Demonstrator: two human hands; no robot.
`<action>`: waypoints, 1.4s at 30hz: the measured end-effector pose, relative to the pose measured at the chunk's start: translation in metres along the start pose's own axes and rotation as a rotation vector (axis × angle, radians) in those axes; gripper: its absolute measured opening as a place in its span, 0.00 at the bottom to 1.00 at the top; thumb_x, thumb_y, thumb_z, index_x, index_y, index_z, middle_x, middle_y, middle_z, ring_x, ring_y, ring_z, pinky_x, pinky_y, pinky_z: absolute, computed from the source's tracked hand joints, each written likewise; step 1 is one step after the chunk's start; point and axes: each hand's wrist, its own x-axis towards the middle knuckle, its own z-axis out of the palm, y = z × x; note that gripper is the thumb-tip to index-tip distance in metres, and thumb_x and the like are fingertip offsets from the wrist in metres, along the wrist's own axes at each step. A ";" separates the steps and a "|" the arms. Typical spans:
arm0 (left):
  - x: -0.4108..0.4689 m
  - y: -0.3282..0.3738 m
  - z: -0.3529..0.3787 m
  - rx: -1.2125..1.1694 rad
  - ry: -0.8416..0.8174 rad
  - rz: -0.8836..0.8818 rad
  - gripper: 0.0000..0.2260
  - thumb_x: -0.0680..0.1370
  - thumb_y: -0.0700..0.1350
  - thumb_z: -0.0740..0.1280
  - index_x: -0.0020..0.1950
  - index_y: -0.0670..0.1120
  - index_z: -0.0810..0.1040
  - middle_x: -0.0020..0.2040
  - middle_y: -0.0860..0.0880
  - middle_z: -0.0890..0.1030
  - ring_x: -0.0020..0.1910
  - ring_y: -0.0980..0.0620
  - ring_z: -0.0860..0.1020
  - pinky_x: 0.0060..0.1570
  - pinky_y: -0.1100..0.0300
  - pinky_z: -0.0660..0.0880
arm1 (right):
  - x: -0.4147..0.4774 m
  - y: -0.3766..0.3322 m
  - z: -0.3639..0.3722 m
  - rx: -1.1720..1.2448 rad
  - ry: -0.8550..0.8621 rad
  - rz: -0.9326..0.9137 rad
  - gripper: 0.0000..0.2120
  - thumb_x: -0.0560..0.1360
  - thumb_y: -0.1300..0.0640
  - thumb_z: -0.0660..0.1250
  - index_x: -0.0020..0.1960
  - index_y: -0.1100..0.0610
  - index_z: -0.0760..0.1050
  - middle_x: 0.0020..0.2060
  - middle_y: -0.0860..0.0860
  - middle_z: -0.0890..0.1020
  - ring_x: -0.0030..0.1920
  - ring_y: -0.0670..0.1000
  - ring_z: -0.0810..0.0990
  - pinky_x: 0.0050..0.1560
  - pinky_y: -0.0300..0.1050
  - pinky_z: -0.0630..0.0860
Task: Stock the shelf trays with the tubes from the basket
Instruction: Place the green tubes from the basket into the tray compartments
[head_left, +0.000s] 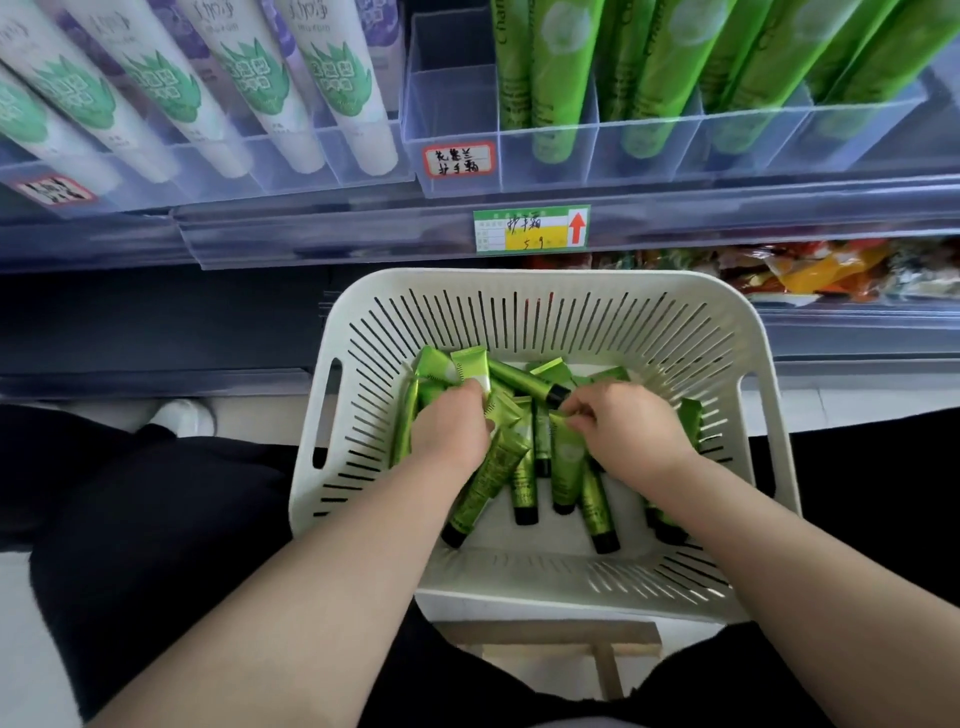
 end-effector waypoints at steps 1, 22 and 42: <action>0.001 0.002 0.000 -0.020 -0.007 -0.027 0.13 0.77 0.47 0.69 0.60 0.46 0.74 0.51 0.48 0.80 0.50 0.46 0.79 0.46 0.52 0.77 | 0.000 0.000 0.001 -0.004 -0.001 -0.009 0.09 0.78 0.53 0.63 0.56 0.48 0.79 0.51 0.48 0.81 0.52 0.51 0.78 0.48 0.49 0.78; -0.043 0.013 -0.111 -0.266 0.320 0.251 0.11 0.80 0.45 0.65 0.62 0.50 0.76 0.44 0.54 0.78 0.39 0.54 0.74 0.41 0.59 0.70 | -0.017 -0.046 -0.078 -0.056 0.304 -0.177 0.08 0.78 0.54 0.62 0.54 0.48 0.78 0.50 0.47 0.79 0.53 0.52 0.77 0.43 0.45 0.71; -0.019 0.082 -0.341 -0.163 0.846 0.367 0.08 0.76 0.40 0.66 0.53 0.48 0.79 0.45 0.51 0.79 0.46 0.49 0.76 0.47 0.56 0.74 | -0.004 -0.116 -0.233 -0.081 0.766 -0.367 0.08 0.78 0.56 0.63 0.52 0.49 0.80 0.47 0.47 0.80 0.51 0.53 0.76 0.38 0.44 0.69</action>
